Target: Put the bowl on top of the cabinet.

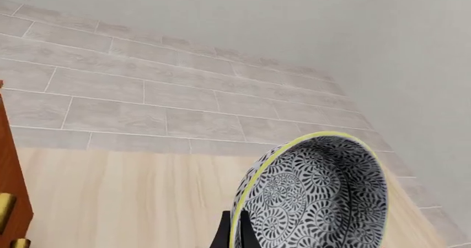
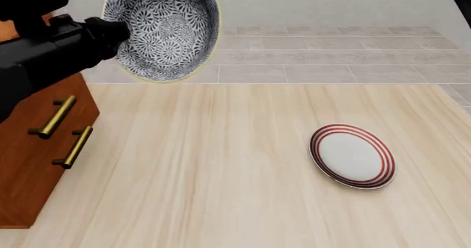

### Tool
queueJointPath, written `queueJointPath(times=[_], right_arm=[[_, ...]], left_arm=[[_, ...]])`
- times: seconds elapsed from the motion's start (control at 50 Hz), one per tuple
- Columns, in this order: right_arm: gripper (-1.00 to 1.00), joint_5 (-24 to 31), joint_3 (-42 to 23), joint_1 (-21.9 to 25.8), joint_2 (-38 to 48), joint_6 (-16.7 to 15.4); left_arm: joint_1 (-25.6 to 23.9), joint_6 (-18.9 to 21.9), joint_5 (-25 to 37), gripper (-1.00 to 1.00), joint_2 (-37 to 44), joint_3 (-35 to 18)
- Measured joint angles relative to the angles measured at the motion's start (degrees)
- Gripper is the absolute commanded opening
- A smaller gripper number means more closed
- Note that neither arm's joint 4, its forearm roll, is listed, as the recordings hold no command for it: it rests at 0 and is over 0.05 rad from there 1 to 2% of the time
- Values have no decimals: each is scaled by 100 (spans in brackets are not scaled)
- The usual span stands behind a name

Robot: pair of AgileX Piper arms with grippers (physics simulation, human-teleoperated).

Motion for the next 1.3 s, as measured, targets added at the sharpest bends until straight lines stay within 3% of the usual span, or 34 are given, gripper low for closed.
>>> queueJointPath(times=[0.26,1.08,1.3], right_arm=[[100,-15,-11,-10,-4,33],[100,61,-113,-146,-133,128],[100,-23,-88,-189,-83,157]], left_arm=[[250,-246,565,-100,60,-299],[1115,-1,2199,-100,548,-1461],[1229,-118,2495,-100,651,-1684]])
